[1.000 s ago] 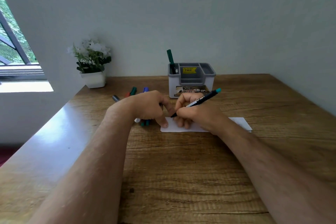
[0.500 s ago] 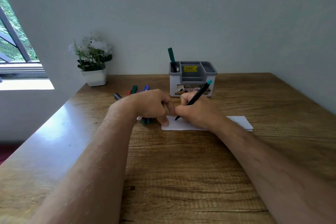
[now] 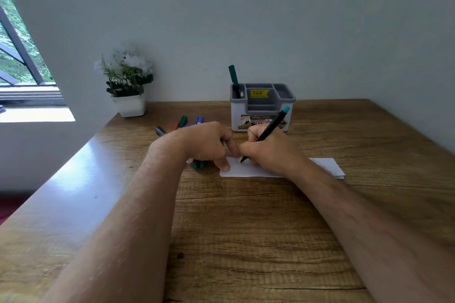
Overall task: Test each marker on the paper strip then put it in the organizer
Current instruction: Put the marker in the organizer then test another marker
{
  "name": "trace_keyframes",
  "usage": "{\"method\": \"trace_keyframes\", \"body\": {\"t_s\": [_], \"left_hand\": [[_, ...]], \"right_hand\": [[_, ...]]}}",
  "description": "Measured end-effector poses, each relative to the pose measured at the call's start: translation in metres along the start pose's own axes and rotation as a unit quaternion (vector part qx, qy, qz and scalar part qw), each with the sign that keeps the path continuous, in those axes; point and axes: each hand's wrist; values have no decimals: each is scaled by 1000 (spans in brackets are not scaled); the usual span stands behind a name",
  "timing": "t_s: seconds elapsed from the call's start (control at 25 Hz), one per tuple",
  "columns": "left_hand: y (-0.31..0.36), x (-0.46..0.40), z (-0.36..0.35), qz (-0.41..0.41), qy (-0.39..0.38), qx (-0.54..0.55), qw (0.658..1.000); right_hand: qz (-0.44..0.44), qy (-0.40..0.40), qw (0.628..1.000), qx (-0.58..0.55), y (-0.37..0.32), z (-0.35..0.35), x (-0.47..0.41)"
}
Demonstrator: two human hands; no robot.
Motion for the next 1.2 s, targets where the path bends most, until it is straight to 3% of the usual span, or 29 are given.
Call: {"method": "trace_keyframes", "body": {"t_s": [0.48,0.64,0.84,1.2], "left_hand": [[0,-2,0,9,-3,-11,1000],[2,-1,0,9,-12,-8,1000],[3,0,1,8,-6,-5,1000],[1,0,-1,0,-5,-3,1000]], "right_hand": [[8,-14,1000,5,-2,0,1],[3,68,998,18,1,-4,-1],[57,-25,997,-43,4,2,10],[39,-67,997,-2,-1,1,6]]}}
Point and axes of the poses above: each hand's wrist, its own x-axis away from the middle knuckle, its own z-axis out of the back of the hand, y = z × x, and after that the axes turned 7 degrees about -y, right-handed
